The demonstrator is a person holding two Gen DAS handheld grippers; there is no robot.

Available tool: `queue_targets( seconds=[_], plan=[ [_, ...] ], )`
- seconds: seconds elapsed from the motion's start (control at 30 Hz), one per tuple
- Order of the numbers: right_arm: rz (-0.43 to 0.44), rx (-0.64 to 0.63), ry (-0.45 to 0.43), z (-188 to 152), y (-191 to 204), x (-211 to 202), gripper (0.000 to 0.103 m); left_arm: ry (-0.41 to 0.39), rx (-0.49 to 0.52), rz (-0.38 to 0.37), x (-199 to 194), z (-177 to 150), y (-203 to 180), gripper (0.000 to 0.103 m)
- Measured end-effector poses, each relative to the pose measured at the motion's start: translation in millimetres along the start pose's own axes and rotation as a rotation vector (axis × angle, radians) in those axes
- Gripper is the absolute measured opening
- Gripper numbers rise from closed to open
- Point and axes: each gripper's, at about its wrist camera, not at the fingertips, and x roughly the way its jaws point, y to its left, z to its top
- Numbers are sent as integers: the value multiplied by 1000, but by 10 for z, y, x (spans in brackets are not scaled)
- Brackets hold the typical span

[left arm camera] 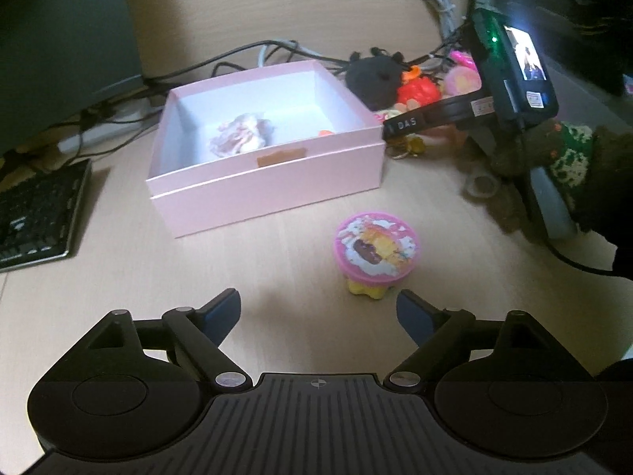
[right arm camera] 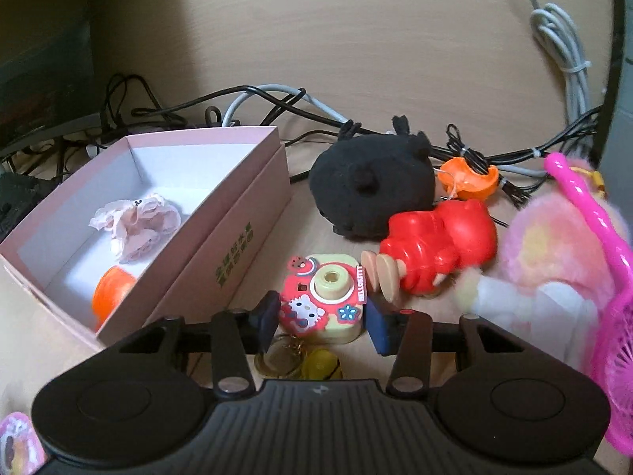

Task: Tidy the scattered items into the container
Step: 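Grasp the red cartoon keychain toy with the right gripper while the left holds the yellow cup, then carry the yellow cup and red keychain toy over the pink box and open both grippers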

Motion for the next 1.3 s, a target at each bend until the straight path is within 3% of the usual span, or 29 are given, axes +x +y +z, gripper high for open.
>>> queue_targets(
  seconds=[0.3, 0.47, 0.57, 0.67, 0.77, 1.3],
  plan=[
    [-19, 33, 17, -412, 15, -732, 45, 9, 88, -73, 281, 149, -183, 93],
    [-43, 44, 40, -659, 47, -1039, 45, 22, 155, -69, 445, 179, -337, 92],
    [-52, 47, 50, -730, 94, -1124, 45, 22, 169, -53, 492, 176, -357, 83],
    [-56, 45, 58, -780, 156, -1187, 45, 39, 147, -53, 511, 175, -307, 56],
    [-54, 42, 62, -817, 229, -1240, 45, 50, 121, -70, 471, 148, -231, 49],
    [24, -47, 53, -804, 1028, -1423, 45, 64, 67, -65, -118, -140, 260, 47]
  ],
)
